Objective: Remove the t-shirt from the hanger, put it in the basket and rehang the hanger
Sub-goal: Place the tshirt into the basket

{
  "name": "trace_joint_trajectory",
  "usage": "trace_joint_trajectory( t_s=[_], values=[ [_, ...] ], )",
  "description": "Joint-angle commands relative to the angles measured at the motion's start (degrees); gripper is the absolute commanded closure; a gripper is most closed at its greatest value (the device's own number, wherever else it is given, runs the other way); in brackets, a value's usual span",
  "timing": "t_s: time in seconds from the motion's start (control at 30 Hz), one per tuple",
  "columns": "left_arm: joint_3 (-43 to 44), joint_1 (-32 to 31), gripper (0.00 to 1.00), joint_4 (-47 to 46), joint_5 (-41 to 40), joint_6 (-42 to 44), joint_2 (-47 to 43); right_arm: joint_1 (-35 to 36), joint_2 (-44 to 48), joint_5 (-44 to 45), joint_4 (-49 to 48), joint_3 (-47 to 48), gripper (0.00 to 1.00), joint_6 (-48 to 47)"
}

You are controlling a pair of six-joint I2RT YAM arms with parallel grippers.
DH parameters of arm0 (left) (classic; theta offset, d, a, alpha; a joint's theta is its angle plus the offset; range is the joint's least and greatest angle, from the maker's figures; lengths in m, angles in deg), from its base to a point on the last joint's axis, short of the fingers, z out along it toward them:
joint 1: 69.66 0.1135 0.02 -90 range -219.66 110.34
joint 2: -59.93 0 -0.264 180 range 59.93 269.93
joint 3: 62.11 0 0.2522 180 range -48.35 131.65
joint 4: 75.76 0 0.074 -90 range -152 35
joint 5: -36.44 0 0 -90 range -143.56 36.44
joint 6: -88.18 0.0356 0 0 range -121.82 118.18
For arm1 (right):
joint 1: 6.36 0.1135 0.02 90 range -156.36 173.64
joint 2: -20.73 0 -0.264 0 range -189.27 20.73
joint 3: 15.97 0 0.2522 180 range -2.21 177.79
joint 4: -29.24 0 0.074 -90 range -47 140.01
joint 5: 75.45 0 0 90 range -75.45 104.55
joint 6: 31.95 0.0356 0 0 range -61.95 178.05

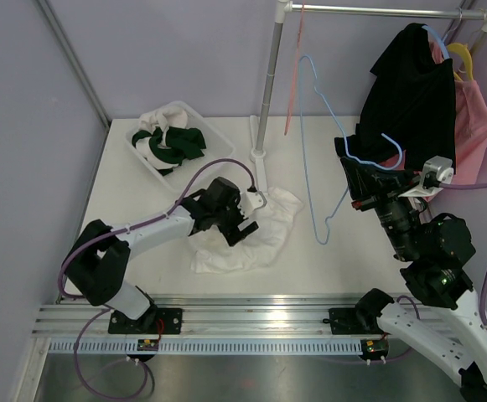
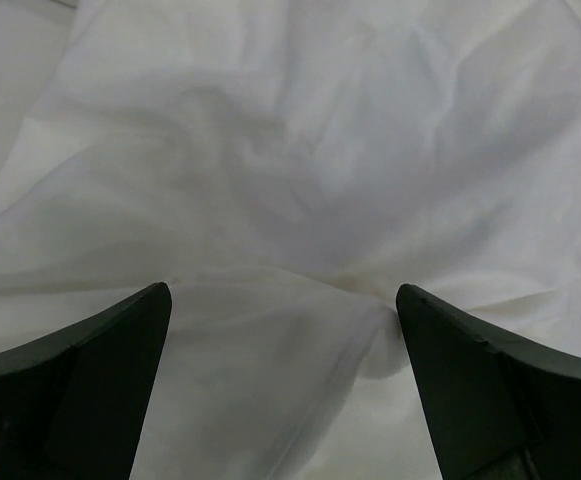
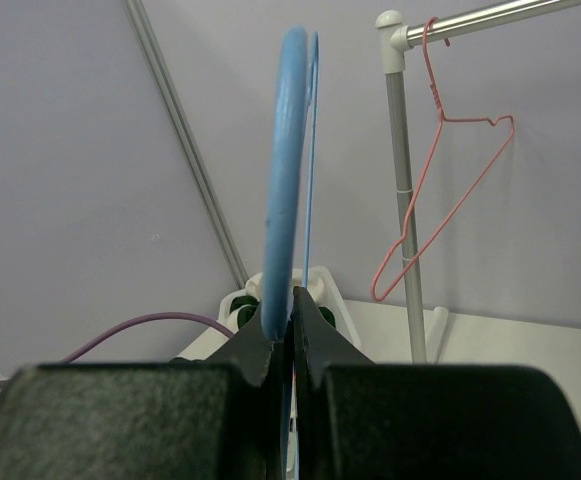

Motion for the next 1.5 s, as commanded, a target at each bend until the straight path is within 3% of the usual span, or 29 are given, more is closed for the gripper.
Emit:
trace_joint_trajectory(
  t_s=[0.0, 0.17, 0.33, 0.47, 0.73, 1.0, 1.23, 1.47],
  values=[
    [5.15, -0.25, 0.01, 2.06, -4.78, -3.43, 0.42, 0.3, 0.48, 1.21, 0.01, 2.25, 1.0, -1.14],
    [7.45, -1.21, 0.01, 9.09, 1.88, -1.95, 3.94, 0.3, -0.05, 1.12, 0.28, 2.69, 1.0, -1.23],
    [4.91, -3.77, 0.01, 7.96, 5.13, 1.39, 2.8, 0.3, -1.1, 1.03, -0.07, 2.78, 1.0, -1.32],
    [6.83, -4.38, 0.01, 13.49, 10.51, 3.95, 5.35, 0.3, -1.81, 0.77, -0.07, 3.05, 1.0, -1.23],
    [6.14, -4.38, 0.01, 10.17, -2.55, -1.58, 3.25, 0.3, -1.2, 0.77, 0.89, 3.22, 1.0, -1.67],
    [1.83, -5.52, 0.01, 3.84, -13.46, -4.22, -7.39, 0.3, 1.09, 1.21, 2.21, 2.87, 1.0, -1.85],
    [2.45, -6.84, 0.01, 8.83, -9.9, -4.49, -8.36, 0.3, 1.36, 1.65, 3.09, 3.22, 1.0, -1.94],
    [-1.68, -6.76, 0.01, 8.05, -10.59, -4.84, -10.04, 0.3, -0.49, 1.3, 3.09, 4.1, 1.0, -2.11]
  ],
)
